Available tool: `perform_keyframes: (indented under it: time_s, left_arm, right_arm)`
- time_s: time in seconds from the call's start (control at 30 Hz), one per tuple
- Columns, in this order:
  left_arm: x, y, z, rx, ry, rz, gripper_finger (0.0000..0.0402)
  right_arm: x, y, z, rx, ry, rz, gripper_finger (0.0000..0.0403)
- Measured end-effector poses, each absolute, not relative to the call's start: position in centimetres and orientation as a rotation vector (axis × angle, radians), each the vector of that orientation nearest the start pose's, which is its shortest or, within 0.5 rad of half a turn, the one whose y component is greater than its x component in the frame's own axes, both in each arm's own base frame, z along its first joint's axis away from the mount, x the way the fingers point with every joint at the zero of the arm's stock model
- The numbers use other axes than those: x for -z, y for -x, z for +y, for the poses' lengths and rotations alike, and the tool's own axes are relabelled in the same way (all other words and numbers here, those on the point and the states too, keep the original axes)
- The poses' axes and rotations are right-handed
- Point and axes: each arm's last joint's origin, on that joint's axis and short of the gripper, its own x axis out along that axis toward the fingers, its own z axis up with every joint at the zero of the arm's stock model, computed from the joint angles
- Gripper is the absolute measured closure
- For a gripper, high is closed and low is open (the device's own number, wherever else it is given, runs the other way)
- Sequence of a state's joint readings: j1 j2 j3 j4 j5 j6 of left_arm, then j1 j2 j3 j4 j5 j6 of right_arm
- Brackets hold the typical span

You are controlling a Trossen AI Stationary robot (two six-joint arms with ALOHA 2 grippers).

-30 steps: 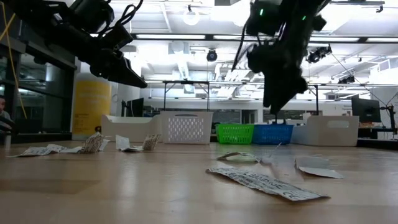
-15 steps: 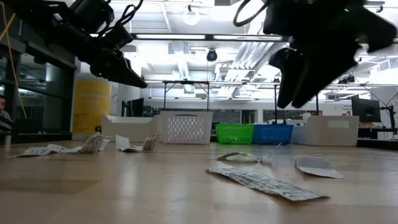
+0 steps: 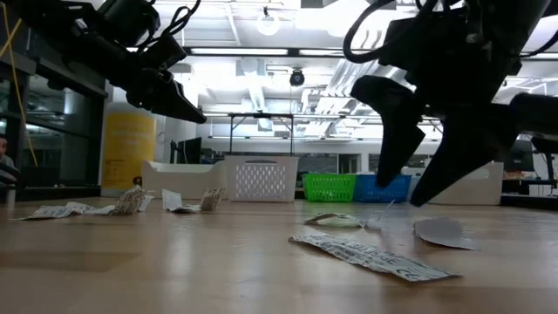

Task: Pick & Place Travel size toiletries
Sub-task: Put the white bandage into the green bin

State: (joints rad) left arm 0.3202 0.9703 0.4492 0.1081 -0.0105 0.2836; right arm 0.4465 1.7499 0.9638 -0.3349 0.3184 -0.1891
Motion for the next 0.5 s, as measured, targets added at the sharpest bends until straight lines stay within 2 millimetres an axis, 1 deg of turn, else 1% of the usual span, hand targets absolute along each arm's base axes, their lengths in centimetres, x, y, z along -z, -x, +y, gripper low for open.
perform_keyframes:
  time_s: [0.2, 0.37, 0.5]
  left_arm:
    - [-21.3, -19.1, 6.4, -0.265, -0.213, 0.452, 0.0291]
    - [-21.3, -19.1, 6.4, -0.266, -0.209, 0.451, 0.0291]
    - [-21.3, -19.1, 6.4, -0.267, -0.209, 0.451, 0.0291]
  right_arm:
    - [-14.1, -30.4, 13.5, -0.249, 0.643, 0.977, 0.0231]
    - [-13.4, -30.7, 13.7, -0.289, 0.684, 0.973, 0.0231]
    - [-12.9, -30.8, 13.8, -0.282, 0.703, 0.978, 0.0231]
